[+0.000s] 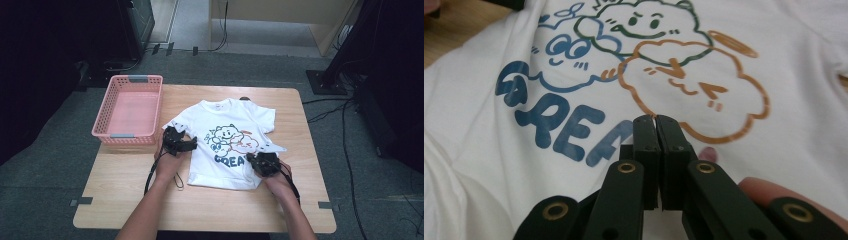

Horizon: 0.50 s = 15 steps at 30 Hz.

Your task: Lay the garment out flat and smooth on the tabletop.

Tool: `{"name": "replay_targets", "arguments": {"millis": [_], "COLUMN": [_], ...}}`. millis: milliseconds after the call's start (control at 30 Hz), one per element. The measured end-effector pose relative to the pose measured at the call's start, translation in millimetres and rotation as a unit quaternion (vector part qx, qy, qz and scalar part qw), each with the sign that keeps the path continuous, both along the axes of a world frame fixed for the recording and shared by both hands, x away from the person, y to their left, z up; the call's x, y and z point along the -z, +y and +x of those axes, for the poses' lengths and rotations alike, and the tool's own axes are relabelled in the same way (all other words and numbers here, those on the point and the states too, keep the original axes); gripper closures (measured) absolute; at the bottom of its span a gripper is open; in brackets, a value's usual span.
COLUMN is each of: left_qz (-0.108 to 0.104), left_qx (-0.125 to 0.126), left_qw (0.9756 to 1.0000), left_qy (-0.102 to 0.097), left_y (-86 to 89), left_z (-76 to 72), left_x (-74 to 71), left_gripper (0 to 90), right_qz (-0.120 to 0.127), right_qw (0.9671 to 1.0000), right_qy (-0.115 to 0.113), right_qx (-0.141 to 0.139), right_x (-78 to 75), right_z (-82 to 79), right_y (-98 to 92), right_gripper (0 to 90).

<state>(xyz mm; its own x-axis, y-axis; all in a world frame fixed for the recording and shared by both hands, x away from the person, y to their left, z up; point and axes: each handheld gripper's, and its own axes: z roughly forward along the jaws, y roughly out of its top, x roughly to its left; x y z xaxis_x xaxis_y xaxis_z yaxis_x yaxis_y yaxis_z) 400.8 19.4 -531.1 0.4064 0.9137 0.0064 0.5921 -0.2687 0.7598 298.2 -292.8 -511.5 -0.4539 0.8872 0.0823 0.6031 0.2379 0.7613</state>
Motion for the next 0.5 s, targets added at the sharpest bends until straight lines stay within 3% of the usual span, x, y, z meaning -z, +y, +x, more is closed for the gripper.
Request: {"name": "replay_targets", "arguments": {"millis": [133, 200, 333, 367, 400, 500], "left_qz": [0.000, -0.001, -0.002, -0.002, -0.002, -0.001], "left_qx": [0.000, 0.000, 0.000, 0.000, 0.000, 0.000], "left_qw": [1.0000, 1.0000, 1.0000, 1.0000, 1.0000, 1.0000], "left_qy": [0.000, 0.000, 0.001, 0.001, 0.001, 0.000], "left_y": [0.0, 0.1, 0.1, 0.1, 0.1, 0.0], "left_z": [0.0, 0.0, 0.2, 0.2, 0.2, 0.1], "left_x": [0.0, 0.0, 0.0, 0.0, 0.0, 0.0], "left_gripper": [19.9, 19.9, 19.9, 19.9, 19.9, 19.9], "right_qz": [0.021, 0.036, 0.040, 0.040, 0.044, 0.036], "right_qw": [0.9997, 0.9991, 0.9987, 0.9987, 0.9984, 0.9987], "right_qy": [-0.008, -0.013, -0.016, -0.016, -0.013, -0.004], "right_qx": [0.013, 0.017, 0.028, 0.028, 0.033, 0.036], "right_x": [-5.5, -7.7, -4.5, -4.5, -1.2, 4.8], "right_z": [-14.5, -35.6, -66.1, -66.1, -78.2, -91.8], "right_y": [-20.0, -42.6, -70.3, -70.3, -80.9, -91.4], "right_gripper": [89.6, 89.6, 89.6, 89.6, 89.6, 89.5]}}
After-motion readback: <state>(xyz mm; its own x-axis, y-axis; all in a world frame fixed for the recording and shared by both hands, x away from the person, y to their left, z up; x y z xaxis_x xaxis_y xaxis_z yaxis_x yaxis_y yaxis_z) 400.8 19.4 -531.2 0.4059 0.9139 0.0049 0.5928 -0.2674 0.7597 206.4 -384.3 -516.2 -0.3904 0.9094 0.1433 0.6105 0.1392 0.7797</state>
